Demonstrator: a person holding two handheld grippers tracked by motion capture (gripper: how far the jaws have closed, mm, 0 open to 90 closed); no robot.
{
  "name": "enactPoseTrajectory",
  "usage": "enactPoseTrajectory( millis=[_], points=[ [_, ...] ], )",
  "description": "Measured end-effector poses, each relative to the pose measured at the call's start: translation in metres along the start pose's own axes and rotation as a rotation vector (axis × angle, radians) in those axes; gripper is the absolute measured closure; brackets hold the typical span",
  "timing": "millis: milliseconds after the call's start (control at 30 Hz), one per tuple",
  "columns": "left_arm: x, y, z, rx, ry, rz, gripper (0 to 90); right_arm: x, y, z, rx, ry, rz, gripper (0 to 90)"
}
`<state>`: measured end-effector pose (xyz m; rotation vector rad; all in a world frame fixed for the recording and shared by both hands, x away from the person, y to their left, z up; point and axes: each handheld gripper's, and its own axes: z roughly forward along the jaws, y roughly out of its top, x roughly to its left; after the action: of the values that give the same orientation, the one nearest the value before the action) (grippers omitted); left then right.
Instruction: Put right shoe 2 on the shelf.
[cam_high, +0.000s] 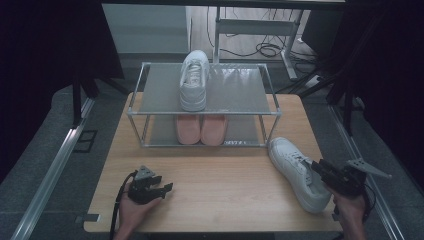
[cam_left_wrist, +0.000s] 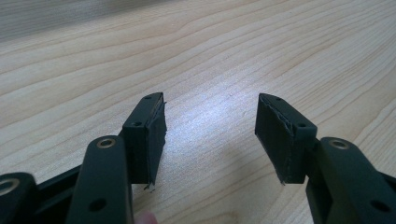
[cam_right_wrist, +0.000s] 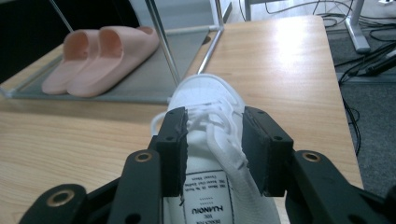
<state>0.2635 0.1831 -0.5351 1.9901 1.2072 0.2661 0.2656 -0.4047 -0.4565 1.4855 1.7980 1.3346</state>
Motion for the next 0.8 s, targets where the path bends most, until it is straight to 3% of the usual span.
enactPoseTrajectory(
  millis=[333, 500, 800],
  points=[
    [-0.001, 0.000, 0.001, 0.005, -0.001, 0.002, 43.8, -0.009, -0.008, 0.008, 0.055, -0.029, -0.023, 57.8],
    [-0.002, 0.000, 0.002, 0.007, -0.001, 0.002, 43.8, -0.011, -0.009, 0.015, 0.082, -0.021, -0.040, 56.1],
    [-0.001, 0.000, 0.002, 0.007, 0.000, 0.001, 43.8, -0.018, -0.011, 0.031, 0.189, -0.035, -0.065, 60.1]
  ],
)
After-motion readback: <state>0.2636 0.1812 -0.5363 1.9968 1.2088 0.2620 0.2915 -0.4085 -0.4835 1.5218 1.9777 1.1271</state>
